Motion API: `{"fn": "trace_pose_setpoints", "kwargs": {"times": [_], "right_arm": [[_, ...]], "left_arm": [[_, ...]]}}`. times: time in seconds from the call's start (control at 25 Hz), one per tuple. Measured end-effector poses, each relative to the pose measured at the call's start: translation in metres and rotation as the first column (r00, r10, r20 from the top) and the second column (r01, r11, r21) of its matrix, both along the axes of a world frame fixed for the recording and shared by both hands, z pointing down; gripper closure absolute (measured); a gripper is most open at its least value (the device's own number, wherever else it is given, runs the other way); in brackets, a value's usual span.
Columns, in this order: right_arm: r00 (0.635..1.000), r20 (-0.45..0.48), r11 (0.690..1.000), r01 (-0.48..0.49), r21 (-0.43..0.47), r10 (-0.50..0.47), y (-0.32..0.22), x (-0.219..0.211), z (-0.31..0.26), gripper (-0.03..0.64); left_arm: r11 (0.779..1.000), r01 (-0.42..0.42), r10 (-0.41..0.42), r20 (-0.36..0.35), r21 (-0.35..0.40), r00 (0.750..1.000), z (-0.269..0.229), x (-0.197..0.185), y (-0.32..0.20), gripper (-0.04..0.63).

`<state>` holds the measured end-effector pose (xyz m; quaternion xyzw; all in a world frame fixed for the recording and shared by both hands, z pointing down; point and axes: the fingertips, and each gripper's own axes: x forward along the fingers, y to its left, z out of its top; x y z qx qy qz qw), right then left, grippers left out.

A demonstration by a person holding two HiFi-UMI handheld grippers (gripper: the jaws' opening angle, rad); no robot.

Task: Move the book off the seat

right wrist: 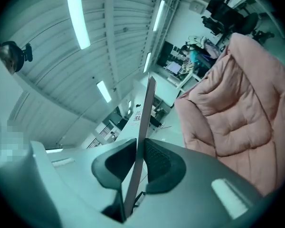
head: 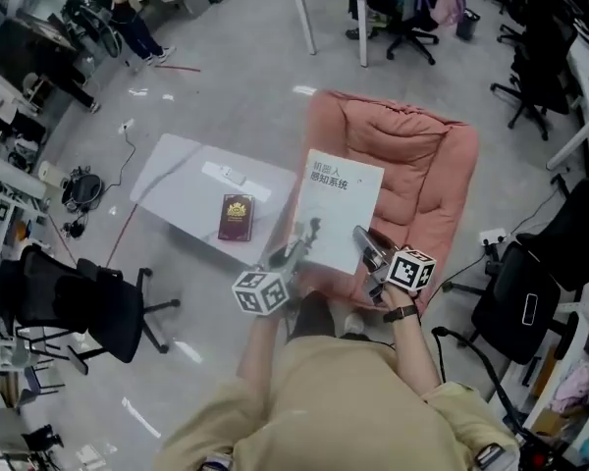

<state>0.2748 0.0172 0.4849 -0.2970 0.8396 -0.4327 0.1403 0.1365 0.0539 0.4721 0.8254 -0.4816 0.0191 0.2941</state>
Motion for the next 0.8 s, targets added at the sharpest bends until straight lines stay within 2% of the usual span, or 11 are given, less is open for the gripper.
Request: {"fn": "trace_pose_setpoints", "kwargs": {"times": [0.16, 0.28, 0.48, 0.64, 0.8], "right_arm": [[0.989, -0.060, 0.987, 0.141, 0.082, -0.136, 0.010, -0.046, -0.035, 0.557], [0.973, -0.055, 0.963, 0.231, 0.140, -0.225, 0.025, -0.115, -0.067, 0.556], [0.886, -0.087, 0.861, 0.462, 0.214, -0.454, 0.069, -0.251, -0.102, 0.552], [0.811, -0.113, 0.778, 0.583, 0.234, -0.574, 0.118, -0.343, -0.116, 0.551], [0.726, -0.124, 0.685, 0.682, 0.255, -0.677, 0.175, -0.421, -0.127, 0.549]], "left_arm": [[0.986, 0.146, -0.149, 0.037, 0.084, 0.988, -0.036, -0.036, 0.030, 0.546], [0.958, 0.248, -0.258, 0.056, 0.147, 0.964, -0.066, -0.096, 0.062, 0.545], [0.862, 0.459, -0.478, 0.040, 0.217, 0.878, -0.095, -0.211, 0.133, 0.541], [0.775, 0.583, -0.606, 0.025, 0.243, 0.795, -0.107, -0.285, 0.196, 0.540], [0.694, 0.672, -0.695, -0.001, 0.257, 0.719, -0.114, -0.348, 0.262, 0.538]]}}
